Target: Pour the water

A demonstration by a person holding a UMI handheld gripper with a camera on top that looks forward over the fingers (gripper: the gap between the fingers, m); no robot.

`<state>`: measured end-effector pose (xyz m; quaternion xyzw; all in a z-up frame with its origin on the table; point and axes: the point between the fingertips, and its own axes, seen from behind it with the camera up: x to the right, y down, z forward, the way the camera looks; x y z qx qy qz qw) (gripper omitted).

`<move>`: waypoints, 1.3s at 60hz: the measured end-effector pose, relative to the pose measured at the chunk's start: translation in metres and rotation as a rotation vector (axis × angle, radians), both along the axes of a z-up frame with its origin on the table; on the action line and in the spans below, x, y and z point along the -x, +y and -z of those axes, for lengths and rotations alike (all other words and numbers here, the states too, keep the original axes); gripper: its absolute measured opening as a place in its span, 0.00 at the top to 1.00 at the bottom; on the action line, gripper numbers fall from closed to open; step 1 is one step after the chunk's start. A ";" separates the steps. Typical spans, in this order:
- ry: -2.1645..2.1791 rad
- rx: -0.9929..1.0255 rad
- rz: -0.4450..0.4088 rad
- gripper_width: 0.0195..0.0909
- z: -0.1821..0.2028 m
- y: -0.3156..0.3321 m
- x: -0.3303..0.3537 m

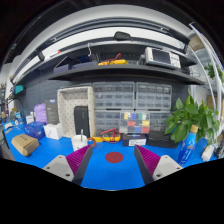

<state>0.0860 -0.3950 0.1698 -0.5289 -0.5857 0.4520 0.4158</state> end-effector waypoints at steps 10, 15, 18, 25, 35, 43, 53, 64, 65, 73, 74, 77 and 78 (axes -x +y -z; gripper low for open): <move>-0.010 0.023 0.003 0.07 0.038 0.045 -0.022; -0.022 0.037 0.048 0.07 0.061 0.083 -0.032; -0.023 0.048 0.072 0.07 0.072 0.106 -0.037; -0.023 0.043 0.155 0.07 0.089 0.170 -0.045; 0.017 -0.015 0.268 0.08 0.086 0.244 -0.029; 0.038 -0.049 0.292 0.08 0.082 0.275 0.004; 0.069 -0.041 0.288 0.12 0.077 0.286 0.045; 0.096 -0.023 0.288 0.42 0.071 0.288 0.067; 0.101 -0.029 0.297 0.48 0.070 0.290 0.068; 0.123 -0.055 0.298 0.67 0.070 0.291 0.068; 0.124 -0.062 0.293 0.71 0.070 0.289 0.068; 0.122 -0.078 0.300 0.78 0.070 0.290 0.068; 0.120 -0.081 0.303 0.78 0.071 0.290 0.068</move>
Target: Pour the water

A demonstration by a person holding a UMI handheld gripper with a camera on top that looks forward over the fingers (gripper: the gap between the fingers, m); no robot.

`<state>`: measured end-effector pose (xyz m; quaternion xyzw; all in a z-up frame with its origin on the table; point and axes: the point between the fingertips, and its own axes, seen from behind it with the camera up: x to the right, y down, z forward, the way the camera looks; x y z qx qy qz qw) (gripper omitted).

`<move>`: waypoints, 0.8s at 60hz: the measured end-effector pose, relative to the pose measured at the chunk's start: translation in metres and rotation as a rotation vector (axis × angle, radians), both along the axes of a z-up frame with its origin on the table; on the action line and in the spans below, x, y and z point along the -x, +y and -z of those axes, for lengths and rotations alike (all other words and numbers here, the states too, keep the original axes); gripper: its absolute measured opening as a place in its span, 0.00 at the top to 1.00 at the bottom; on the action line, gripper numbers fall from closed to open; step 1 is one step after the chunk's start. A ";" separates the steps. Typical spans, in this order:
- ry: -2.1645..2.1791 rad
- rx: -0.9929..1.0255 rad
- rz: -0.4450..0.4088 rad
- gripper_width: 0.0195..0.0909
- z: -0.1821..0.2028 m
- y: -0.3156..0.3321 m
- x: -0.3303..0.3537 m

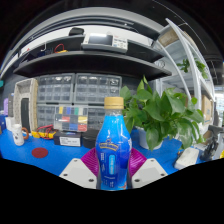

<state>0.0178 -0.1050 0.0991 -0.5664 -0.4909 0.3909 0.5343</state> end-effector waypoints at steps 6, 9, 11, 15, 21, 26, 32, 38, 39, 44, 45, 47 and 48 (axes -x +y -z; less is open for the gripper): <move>-0.023 -0.040 0.002 0.79 -0.001 -0.005 0.003; -0.028 -0.066 0.005 0.79 -0.003 -0.007 0.004; -0.035 -0.085 0.004 0.78 -0.004 -0.010 0.005; -0.047 -0.138 0.000 0.78 -0.009 -0.021 0.007; -0.075 -0.278 -0.053 0.78 -0.016 -0.056 0.022; -0.102 -0.410 -0.119 0.79 -0.023 -0.096 0.040; -0.129 -0.578 -0.183 0.78 -0.028 -0.142 0.063; -0.141 -0.738 -0.254 0.79 -0.031 -0.192 0.087; -0.145 -0.766 -0.264 0.78 -0.032 -0.200 0.091; -0.157 -0.915 -0.319 0.78 -0.031 -0.240 0.108; -0.160 -0.947 -0.331 0.78 -0.031 -0.248 0.111; -0.157 -1.008 -0.356 0.78 -0.031 -0.260 0.118; -0.155 -1.040 -0.363 0.78 -0.031 -0.268 0.120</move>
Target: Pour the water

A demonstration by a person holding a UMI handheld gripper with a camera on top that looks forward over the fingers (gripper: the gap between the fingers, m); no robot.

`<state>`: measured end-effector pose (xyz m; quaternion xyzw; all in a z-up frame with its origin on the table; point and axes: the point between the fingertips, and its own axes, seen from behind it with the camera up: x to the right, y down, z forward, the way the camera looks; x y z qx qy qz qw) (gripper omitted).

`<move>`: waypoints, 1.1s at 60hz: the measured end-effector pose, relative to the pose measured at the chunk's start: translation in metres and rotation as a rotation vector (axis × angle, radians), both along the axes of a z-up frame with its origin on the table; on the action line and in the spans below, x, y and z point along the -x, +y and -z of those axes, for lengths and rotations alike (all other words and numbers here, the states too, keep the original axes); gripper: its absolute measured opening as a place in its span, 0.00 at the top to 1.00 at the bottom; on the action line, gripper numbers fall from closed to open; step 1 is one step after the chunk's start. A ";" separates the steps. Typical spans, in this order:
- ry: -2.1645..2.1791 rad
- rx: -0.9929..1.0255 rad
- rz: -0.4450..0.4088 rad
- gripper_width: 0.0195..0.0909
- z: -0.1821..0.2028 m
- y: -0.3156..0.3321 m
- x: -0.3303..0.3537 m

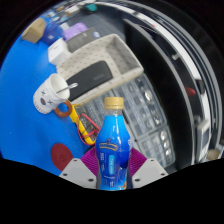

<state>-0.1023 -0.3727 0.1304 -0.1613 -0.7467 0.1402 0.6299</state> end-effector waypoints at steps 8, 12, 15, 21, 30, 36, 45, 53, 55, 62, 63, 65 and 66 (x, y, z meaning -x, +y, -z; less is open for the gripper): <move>0.033 -0.261 -0.083 0.78 -0.005 -0.048 0.015; 0.038 -0.378 -0.106 0.78 -0.003 -0.069 0.019; 0.038 -0.458 -0.118 0.78 0.000 -0.079 0.024; 0.043 -0.613 -0.157 0.78 0.005 -0.093 0.036; 0.109 -0.857 -0.195 0.78 -0.001 -0.107 0.050; 0.125 -0.971 -0.201 0.78 -0.003 -0.111 0.054; 0.123 -1.017 -0.215 0.78 0.002 -0.113 0.055; 0.119 -0.909 -0.189 0.78 -0.004 -0.109 0.053; 0.118 -0.860 -0.185 0.78 -0.008 -0.107 0.052; 0.103 -0.578 -0.134 0.78 -0.024 -0.097 0.049; 0.101 -0.528 -0.125 0.78 -0.026 -0.096 0.049; 0.089 -0.419 -0.119 0.78 -0.030 -0.092 0.046; 0.086 -0.361 -0.111 0.78 -0.031 -0.091 0.045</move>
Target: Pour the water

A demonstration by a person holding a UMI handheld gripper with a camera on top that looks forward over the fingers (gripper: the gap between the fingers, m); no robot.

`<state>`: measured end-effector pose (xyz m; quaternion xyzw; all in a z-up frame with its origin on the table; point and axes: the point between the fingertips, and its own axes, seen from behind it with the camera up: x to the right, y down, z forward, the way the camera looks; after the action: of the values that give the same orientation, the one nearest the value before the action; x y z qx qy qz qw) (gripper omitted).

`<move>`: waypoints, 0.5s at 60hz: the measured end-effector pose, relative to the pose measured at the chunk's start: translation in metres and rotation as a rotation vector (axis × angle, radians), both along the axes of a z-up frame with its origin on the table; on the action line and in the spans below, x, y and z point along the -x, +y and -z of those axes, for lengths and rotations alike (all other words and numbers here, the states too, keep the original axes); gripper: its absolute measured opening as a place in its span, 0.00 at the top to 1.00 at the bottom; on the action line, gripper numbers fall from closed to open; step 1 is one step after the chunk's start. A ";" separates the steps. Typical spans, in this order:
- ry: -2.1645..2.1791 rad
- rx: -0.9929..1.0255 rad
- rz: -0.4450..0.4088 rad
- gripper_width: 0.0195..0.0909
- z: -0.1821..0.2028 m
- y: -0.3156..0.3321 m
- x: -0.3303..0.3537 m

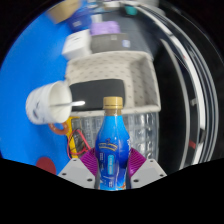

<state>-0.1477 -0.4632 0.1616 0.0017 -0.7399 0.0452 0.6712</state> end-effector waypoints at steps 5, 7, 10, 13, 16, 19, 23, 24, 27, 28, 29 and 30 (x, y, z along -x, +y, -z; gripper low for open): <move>-0.019 0.289 0.028 0.78 -0.012 0.008 -0.003; -0.027 0.406 0.031 0.78 -0.018 0.012 -0.005; -0.051 0.577 0.038 0.78 -0.021 0.016 -0.007; -0.076 0.751 0.054 0.78 -0.019 0.017 -0.009; -0.116 0.916 0.068 0.78 -0.014 0.028 -0.008; -0.152 1.060 0.084 0.78 -0.007 0.036 -0.007; -0.172 1.227 0.098 0.78 0.003 0.039 -0.007; -0.182 1.255 0.096 0.78 0.007 0.044 -0.007; -0.201 1.321 0.101 0.78 0.017 0.050 -0.006; -0.207 1.339 0.102 0.78 0.020 0.051 -0.005; -0.213 1.355 0.102 0.78 0.024 0.052 -0.005; -0.210 1.370 0.113 0.78 0.028 0.048 -0.007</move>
<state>-0.1404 -0.4148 0.1339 -0.4652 -0.6046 0.4669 0.4472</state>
